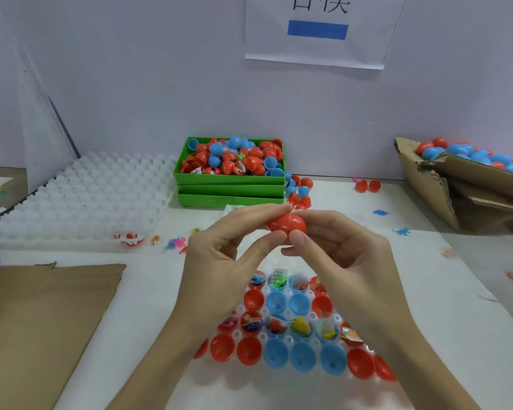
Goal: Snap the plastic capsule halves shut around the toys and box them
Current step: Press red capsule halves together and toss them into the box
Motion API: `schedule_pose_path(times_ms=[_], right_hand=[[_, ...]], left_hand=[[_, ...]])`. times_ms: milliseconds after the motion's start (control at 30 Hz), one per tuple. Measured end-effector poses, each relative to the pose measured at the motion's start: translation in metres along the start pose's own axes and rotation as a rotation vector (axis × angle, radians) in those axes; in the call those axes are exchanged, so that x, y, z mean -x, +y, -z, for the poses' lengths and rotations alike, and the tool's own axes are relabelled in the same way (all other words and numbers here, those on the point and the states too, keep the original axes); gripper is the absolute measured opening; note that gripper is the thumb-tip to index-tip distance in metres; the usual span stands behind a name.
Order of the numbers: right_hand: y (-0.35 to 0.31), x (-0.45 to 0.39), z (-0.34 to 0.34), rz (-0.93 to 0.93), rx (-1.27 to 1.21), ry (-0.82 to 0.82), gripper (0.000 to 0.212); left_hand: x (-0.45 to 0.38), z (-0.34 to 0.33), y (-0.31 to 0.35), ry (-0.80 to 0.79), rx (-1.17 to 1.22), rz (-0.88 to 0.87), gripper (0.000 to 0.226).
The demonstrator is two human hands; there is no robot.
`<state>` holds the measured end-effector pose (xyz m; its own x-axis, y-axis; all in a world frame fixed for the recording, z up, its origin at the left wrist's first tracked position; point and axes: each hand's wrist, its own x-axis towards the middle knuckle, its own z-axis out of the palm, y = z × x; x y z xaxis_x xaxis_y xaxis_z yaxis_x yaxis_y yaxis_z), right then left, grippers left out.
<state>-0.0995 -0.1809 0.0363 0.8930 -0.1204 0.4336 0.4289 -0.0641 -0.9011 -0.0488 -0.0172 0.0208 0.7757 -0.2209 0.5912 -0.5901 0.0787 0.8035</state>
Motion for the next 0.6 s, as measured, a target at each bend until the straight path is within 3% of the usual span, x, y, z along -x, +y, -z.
schedule_pose_path(times_ms=[400,600], right_hand=[[0.002,0.0,0.004,-0.034,-0.052,0.016,0.02],[0.007,0.002,-0.006,-0.2,-0.257,-0.028,0.021]], left_hand=[[0.004,0.002,-0.001,-0.086,-0.121,-0.068,0.049],[0.009,-0.01,0.0,0.078,-0.254,-0.122,0.039]])
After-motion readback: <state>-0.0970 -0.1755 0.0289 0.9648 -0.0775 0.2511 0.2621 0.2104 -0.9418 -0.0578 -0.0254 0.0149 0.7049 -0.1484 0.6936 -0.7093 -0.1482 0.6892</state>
